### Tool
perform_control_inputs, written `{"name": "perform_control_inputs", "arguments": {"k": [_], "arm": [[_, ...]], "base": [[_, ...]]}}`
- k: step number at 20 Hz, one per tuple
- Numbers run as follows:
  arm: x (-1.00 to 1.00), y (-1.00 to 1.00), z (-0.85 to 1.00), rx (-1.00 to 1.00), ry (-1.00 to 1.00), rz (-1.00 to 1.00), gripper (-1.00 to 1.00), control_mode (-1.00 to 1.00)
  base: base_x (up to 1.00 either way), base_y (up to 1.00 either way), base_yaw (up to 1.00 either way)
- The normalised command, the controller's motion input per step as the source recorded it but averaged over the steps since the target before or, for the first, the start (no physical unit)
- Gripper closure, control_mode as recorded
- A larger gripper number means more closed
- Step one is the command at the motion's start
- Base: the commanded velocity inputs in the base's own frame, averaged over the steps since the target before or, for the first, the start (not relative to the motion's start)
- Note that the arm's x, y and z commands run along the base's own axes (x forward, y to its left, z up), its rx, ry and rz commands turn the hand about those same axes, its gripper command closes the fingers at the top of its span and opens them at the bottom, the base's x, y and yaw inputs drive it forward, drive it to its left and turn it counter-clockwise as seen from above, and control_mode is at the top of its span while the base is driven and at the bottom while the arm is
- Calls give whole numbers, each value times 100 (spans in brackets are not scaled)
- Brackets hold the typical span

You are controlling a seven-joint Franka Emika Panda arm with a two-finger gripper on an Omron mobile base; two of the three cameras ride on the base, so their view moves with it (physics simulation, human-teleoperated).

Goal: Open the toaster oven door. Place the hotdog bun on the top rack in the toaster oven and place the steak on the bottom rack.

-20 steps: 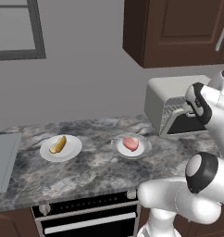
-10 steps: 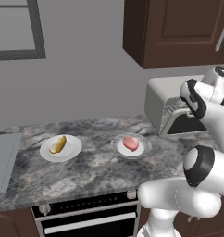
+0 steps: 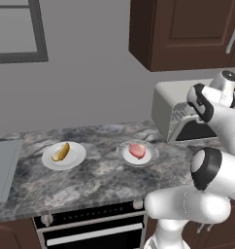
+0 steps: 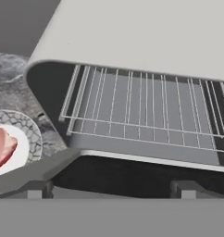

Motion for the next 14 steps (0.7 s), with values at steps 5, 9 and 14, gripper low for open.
{"name": "perform_control_inputs", "arguments": {"k": [5,9,14], "arm": [[-36,-3,-35,0,12,1,-100,-100],[-42,-1,-52,0,19,0,-100,-100],[-47,-1,-65,0,14,0,-100,-100]], "base": [[0,0,0],[0,0,0],[0,0,0]]}}
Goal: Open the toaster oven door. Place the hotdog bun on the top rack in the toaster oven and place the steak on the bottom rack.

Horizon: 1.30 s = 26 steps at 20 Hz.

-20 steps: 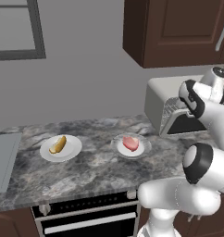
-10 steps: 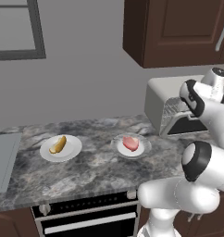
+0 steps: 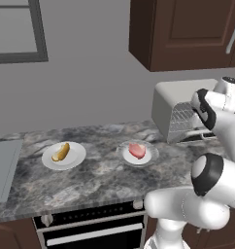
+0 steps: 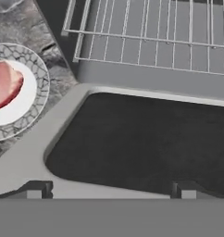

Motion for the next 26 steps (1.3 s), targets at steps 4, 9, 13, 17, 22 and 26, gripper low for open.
{"name": "perform_control_inputs", "arguments": {"k": [4,9,13,17,22,26], "arm": [[-49,0,-73,0,10,0,-100,-100],[-40,-1,-73,0,5,0,-100,-100],[-23,-8,-63,0,1,0,-100,-100],[-23,-9,-59,0,0,0,-100,-100],[-21,-7,-38,0,-1,0,-100,-100],[-2,-16,29,0,-8,0,-100,-100]], "base": [[0,0,0],[0,0,0],[0,0,0],[0,0,0],[0,0,0],[0,0,0]]}}
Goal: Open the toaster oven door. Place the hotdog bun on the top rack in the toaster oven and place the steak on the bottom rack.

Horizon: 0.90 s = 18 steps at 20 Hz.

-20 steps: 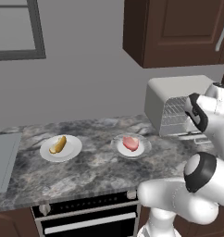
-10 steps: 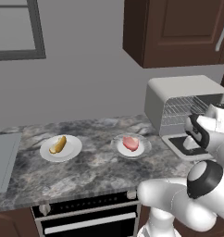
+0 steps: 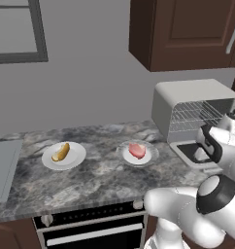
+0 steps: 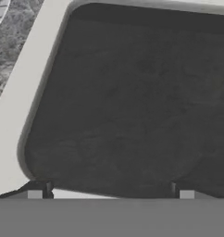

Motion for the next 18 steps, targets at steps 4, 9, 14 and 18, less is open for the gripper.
{"name": "perform_control_inputs", "arguments": {"k": [4,9,14,18], "arm": [[0,-7,62,0,-13,-2,-100,-100],[1,-5,55,0,-24,0,-100,-100],[11,-8,23,6,-30,0,-100,-100],[21,-13,20,5,-30,0,-100,-100]], "base": [[0,0,0],[0,0,0],[0,0,0],[0,0,0]]}}
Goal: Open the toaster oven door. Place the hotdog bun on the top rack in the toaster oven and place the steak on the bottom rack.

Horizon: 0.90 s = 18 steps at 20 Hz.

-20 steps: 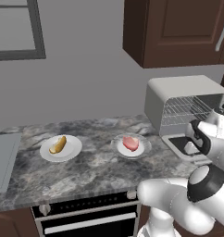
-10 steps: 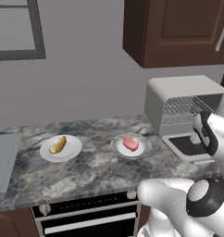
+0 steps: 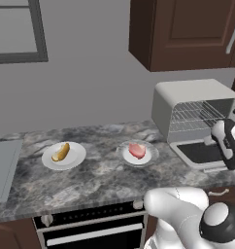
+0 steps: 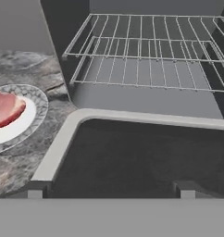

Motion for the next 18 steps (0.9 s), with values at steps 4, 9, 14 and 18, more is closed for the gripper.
{"name": "perform_control_inputs", "arguments": {"k": [4,9,14,18], "arm": [[19,-22,11,5,-34,9,-100,-100],[11,-17,0,0,-40,3,-100,-100],[18,-9,0,-1,-30,3,-100,-100],[26,-4,0,-3,-8,0,-100,-100]], "base": [[0,0,0],[0,0,0],[0,0,0],[0,0,0]]}}
